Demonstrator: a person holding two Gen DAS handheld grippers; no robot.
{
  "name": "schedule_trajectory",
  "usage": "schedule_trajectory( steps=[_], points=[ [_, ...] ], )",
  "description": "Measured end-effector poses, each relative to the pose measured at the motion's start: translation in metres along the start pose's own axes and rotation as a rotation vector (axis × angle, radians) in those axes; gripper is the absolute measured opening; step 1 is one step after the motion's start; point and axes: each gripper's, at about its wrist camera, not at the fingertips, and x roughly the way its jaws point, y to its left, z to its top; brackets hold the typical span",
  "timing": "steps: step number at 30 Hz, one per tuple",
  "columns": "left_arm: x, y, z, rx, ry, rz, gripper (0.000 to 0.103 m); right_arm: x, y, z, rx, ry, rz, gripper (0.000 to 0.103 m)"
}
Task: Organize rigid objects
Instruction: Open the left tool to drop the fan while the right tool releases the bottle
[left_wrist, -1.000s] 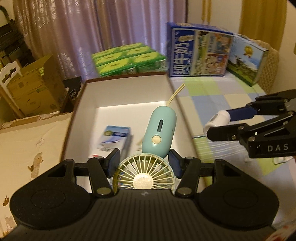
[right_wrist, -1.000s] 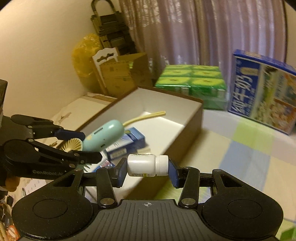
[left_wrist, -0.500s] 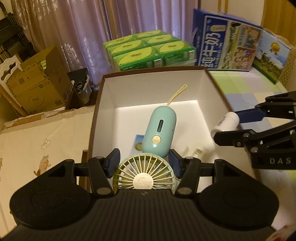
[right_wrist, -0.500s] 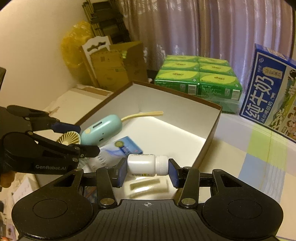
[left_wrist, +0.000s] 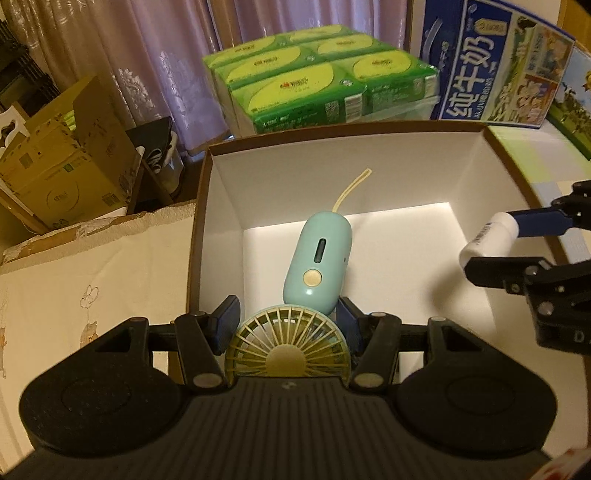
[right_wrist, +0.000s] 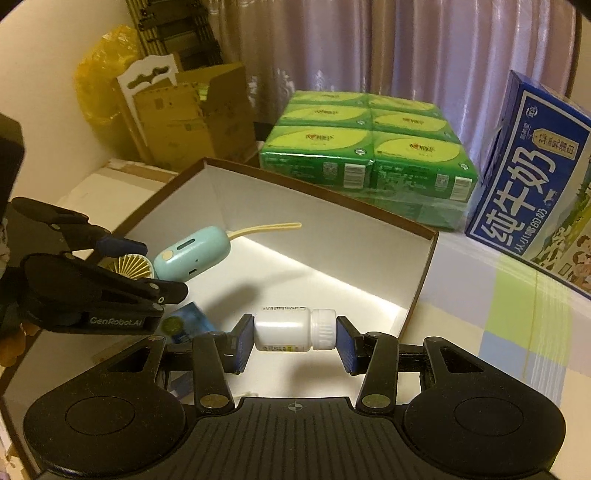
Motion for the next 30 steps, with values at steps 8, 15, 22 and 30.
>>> schedule_trajectory(
  steps=[8,15,22,30],
  points=[
    [0.019,-0.011,0.018,0.044,-0.011,-0.003,0.054,0.014,-0.003,0.002,-0.005,0.023,-0.026,0.043],
    [0.016,-0.010,0.024,0.047,-0.055,-0.011,0.063,0.017,-0.005,0.006,-0.002,0.025,-0.032,0.044],
    [0.010,-0.006,0.020,0.040,-0.053,-0.018,0.063,0.021,-0.005,0.012,0.011,-0.010,-0.031,0.044],
    [-0.006,0.001,0.009,0.010,-0.063,-0.019,0.066,0.002,-0.003,0.011,0.029,-0.060,0.012,0.062]
  ],
)
